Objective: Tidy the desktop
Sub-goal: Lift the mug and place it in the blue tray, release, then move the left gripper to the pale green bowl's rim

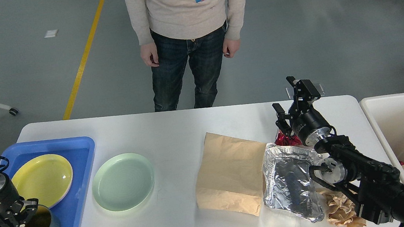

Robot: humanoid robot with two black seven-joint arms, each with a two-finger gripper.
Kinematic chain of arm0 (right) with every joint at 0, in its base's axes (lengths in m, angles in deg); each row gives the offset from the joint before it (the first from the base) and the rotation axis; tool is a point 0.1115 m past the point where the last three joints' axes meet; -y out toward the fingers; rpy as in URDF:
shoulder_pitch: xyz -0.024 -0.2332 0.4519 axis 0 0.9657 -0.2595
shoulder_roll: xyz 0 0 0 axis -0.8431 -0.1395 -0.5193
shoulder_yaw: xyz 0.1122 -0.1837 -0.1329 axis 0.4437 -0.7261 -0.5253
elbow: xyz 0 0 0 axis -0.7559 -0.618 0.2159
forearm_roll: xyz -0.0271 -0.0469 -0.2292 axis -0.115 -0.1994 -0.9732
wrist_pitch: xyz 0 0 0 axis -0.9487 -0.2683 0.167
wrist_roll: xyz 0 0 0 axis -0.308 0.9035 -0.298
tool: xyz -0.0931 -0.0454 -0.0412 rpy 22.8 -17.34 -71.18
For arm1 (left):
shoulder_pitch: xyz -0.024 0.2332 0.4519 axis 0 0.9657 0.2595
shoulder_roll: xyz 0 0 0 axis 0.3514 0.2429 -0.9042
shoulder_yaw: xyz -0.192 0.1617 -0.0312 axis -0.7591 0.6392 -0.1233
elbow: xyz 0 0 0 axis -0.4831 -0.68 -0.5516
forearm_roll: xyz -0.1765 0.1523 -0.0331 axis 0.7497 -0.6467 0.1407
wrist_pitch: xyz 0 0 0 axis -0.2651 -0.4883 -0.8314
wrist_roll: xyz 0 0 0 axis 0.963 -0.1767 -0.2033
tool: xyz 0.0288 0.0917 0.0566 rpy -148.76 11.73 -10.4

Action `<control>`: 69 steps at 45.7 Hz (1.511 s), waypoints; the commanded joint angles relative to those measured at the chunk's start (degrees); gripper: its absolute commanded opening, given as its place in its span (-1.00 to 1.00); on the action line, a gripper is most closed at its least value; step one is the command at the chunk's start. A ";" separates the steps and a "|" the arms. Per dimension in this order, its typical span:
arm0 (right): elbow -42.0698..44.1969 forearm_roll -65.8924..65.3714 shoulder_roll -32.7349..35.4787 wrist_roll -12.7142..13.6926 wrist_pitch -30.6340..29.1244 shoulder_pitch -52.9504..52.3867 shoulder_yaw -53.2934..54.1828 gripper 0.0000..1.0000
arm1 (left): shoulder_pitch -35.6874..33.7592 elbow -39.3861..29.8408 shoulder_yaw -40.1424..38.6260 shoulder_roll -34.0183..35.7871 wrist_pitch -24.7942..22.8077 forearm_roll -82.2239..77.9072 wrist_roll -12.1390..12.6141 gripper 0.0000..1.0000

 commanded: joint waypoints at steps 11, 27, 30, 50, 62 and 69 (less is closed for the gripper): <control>0.00 0.01 0.00 0.02 0.00 0.00 0.00 1.00 | 0.63 0.00 -0.18 -0.18 0.00 0.08 -0.13 -0.81; 0.00 -0.08 0.00 0.02 0.00 0.00 0.00 1.00 | 0.63 -0.08 -0.09 -0.27 0.00 0.17 -0.04 -0.38; 0.00 0.01 0.00 0.02 0.00 0.00 0.00 1.00 | 0.63 -0.09 0.00 -0.27 0.00 0.17 0.13 -0.22; 0.00 -0.08 0.00 0.02 0.00 0.00 0.00 1.00 | -2.01 -1.75 0.97 -0.09 0.00 0.61 -0.22 0.86; 0.00 0.01 0.00 0.02 0.00 0.00 0.00 1.00 | -11.49 -7.20 2.02 -0.88 0.00 1.14 -0.39 0.88; 0.00 0.01 0.00 0.02 0.00 0.00 0.00 1.00 | -17.47 -11.16 3.51 -6.33 0.00 1.23 -0.48 0.89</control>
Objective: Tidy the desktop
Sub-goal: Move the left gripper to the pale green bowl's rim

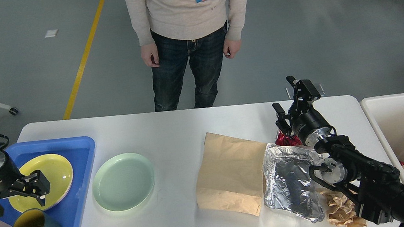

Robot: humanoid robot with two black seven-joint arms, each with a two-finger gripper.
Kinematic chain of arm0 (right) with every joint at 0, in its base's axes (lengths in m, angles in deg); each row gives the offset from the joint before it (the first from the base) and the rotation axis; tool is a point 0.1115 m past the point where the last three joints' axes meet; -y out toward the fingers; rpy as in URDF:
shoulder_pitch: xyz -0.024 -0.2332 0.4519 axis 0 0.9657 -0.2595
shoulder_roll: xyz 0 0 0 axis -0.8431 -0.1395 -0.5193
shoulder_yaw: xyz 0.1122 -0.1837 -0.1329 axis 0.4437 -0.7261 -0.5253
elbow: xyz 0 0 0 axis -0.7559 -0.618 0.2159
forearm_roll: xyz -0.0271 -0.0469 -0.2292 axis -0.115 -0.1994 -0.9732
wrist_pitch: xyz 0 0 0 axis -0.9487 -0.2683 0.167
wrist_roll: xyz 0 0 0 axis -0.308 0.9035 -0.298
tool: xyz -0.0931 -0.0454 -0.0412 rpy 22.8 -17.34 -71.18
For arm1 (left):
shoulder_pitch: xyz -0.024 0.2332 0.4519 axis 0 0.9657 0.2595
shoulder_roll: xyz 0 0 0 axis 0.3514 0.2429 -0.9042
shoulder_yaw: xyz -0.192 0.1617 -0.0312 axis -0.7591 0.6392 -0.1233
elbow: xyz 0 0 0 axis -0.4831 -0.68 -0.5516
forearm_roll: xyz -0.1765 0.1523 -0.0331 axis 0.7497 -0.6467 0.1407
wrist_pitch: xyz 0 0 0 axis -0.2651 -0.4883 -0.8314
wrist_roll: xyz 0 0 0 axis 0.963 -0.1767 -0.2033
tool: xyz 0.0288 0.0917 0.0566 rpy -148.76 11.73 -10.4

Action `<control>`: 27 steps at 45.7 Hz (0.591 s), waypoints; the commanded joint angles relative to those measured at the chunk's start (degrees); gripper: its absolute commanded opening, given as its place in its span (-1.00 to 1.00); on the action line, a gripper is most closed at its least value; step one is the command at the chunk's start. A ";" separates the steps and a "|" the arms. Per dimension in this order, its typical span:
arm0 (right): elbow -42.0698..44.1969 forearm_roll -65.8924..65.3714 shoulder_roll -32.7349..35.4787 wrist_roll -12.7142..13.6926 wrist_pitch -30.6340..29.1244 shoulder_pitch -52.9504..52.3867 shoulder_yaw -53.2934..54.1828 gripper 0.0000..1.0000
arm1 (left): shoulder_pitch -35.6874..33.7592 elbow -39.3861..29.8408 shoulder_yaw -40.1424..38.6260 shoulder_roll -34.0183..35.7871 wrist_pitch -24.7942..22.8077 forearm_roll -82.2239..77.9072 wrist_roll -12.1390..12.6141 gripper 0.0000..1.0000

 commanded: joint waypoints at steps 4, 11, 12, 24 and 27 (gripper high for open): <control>0.00 0.01 0.00 0.00 0.00 0.00 0.00 1.00 | -6.38 -3.78 0.31 -6.83 0.00 0.22 -0.13 0.89; 0.00 0.01 0.00 0.00 0.00 0.00 0.00 1.00 | -10.51 -5.89 0.04 -12.37 0.00 5.75 -0.13 0.89; 0.00 0.01 0.00 0.00 0.00 0.00 0.00 1.00 | -10.95 -5.98 0.04 -12.99 0.00 6.19 -0.13 0.89; 0.00 0.01 0.00 0.00 0.00 0.00 0.00 1.00 | -16.58 -9.06 -0.22 -18.35 5.96 6.55 -0.04 0.90; 0.00 0.01 0.00 0.00 0.00 0.00 0.00 1.00 | -16.84 -9.67 -0.22 -19.41 5.87 6.55 -0.04 0.90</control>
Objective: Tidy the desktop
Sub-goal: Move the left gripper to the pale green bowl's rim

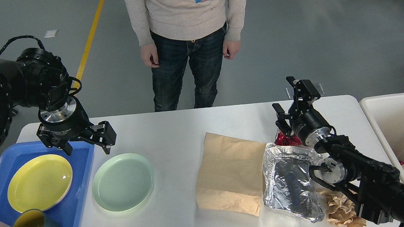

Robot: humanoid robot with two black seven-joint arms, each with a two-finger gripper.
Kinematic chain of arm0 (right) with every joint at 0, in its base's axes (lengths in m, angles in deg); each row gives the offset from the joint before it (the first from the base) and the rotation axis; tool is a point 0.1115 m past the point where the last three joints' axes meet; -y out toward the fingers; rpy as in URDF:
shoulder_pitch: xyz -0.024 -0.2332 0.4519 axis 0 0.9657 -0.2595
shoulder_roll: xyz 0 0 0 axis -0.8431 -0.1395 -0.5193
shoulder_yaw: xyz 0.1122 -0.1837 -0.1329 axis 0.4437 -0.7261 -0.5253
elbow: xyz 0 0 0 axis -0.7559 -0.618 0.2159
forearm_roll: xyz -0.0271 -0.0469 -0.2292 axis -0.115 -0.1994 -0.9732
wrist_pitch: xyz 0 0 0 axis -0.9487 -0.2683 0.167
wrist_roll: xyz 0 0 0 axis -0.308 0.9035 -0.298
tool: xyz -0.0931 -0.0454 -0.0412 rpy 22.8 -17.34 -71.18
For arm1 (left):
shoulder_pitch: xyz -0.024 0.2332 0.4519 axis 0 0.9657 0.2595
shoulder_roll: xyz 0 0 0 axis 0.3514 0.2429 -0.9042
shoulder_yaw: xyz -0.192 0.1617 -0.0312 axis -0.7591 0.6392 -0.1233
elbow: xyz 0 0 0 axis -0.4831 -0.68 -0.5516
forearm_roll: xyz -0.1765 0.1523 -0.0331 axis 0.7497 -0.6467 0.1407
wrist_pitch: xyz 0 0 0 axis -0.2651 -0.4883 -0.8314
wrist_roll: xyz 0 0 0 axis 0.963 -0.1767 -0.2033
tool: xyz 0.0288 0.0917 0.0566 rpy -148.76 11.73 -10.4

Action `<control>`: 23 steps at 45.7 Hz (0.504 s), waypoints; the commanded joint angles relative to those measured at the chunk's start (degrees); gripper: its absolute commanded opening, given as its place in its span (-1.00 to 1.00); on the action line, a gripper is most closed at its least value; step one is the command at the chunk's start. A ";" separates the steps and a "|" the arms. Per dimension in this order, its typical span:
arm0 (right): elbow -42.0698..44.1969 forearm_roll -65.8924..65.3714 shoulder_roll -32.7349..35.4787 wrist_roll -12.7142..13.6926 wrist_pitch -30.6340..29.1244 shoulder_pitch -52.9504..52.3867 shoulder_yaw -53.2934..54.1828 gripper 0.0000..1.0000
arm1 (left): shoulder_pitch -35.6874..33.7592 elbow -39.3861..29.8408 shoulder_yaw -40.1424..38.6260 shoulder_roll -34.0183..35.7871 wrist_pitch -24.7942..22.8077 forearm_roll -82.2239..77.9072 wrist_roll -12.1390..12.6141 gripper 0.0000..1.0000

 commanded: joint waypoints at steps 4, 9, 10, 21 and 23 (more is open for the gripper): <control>0.00 0.02 0.00 0.00 0.00 0.00 0.00 1.00 | -0.20 -1.23 -0.11 -2.99 0.18 0.09 0.19 0.90; 0.00 0.02 0.00 0.00 0.00 0.00 0.00 1.00 | 2.43 -0.80 -1.34 -3.43 -0.17 0.00 0.54 0.90; 0.00 0.02 0.00 0.00 0.00 0.00 0.00 1.00 | 2.87 -0.71 -1.69 -3.51 -0.26 0.00 0.72 0.90; 0.00 0.02 0.00 0.00 0.00 0.00 0.00 1.00 | 12.97 4.29 -6.96 -2.29 -0.17 0.62 0.90 0.90; -0.09 0.02 0.00 0.00 0.00 0.00 0.00 1.00 | 15.08 5.44 -7.93 -2.11 -0.17 0.62 0.98 0.89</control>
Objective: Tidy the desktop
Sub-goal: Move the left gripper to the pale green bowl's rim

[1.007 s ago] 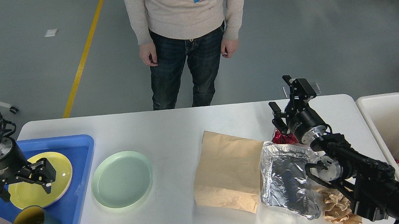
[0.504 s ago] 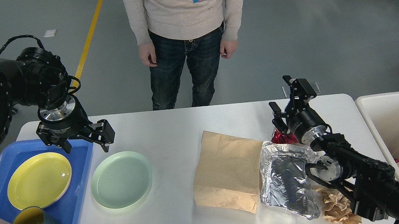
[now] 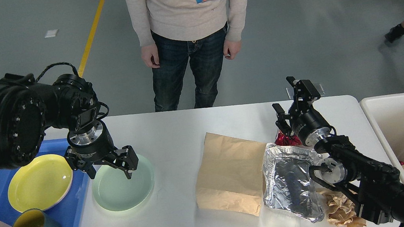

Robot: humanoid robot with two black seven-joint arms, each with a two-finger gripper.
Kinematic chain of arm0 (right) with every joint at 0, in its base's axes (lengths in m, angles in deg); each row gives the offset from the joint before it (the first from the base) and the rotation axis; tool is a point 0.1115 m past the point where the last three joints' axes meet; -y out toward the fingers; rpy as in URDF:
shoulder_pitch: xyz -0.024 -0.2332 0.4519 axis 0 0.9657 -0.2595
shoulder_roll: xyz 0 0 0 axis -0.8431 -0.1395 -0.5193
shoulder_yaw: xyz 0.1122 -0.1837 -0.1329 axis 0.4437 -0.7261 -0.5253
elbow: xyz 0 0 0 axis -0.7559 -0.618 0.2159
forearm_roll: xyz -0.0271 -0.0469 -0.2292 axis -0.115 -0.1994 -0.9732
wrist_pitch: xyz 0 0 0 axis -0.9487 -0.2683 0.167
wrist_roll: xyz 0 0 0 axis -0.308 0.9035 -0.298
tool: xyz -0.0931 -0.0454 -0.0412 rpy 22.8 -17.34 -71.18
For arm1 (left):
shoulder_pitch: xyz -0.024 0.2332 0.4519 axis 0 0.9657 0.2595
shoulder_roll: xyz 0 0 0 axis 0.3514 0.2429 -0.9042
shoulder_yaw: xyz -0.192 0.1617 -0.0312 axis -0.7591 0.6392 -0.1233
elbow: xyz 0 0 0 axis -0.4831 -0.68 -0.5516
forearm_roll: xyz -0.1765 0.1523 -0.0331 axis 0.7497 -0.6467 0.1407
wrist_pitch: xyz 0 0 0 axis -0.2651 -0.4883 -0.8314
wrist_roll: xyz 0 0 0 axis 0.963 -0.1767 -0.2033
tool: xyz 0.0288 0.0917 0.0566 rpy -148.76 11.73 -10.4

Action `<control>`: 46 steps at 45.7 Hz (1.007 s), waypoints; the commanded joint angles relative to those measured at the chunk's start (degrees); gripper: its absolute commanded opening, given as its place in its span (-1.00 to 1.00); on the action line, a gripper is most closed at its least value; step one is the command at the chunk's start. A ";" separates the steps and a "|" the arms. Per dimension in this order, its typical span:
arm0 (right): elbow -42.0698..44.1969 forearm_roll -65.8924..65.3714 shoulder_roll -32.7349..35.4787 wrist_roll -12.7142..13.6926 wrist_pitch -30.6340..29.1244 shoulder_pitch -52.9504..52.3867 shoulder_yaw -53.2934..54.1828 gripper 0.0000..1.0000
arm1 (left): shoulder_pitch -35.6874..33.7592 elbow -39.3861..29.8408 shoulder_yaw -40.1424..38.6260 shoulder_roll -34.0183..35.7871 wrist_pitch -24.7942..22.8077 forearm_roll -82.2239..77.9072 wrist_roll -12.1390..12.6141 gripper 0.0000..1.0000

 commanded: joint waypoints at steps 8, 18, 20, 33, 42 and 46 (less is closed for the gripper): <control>-0.07 0.02 0.00 0.01 0.00 0.00 0.00 1.00 | 10.11 4.18 -4.80 2.96 0.53 3.85 0.10 0.84; 0.02 0.02 0.00 0.01 0.00 0.00 0.00 1.00 | 15.74 11.03 -4.63 3.40 0.79 6.94 0.19 0.84; 0.02 0.01 0.00 -0.08 0.00 0.00 0.00 1.00 | 16.27 12.00 -4.45 3.23 0.97 6.85 0.19 0.84; 0.02 0.02 0.00 0.01 0.00 0.00 0.00 1.00 | 16.45 13.41 -4.80 2.79 4.40 6.32 7.39 0.84; 0.02 0.02 0.00 0.01 0.00 0.00 0.00 1.00 | 17.67 11.39 -5.16 3.75 3.78 10.62 10.30 0.62; 0.02 -0.07 0.00 0.01 0.00 0.00 0.00 1.00 | 18.55 11.39 -5.24 6.29 3.96 13.26 10.30 0.61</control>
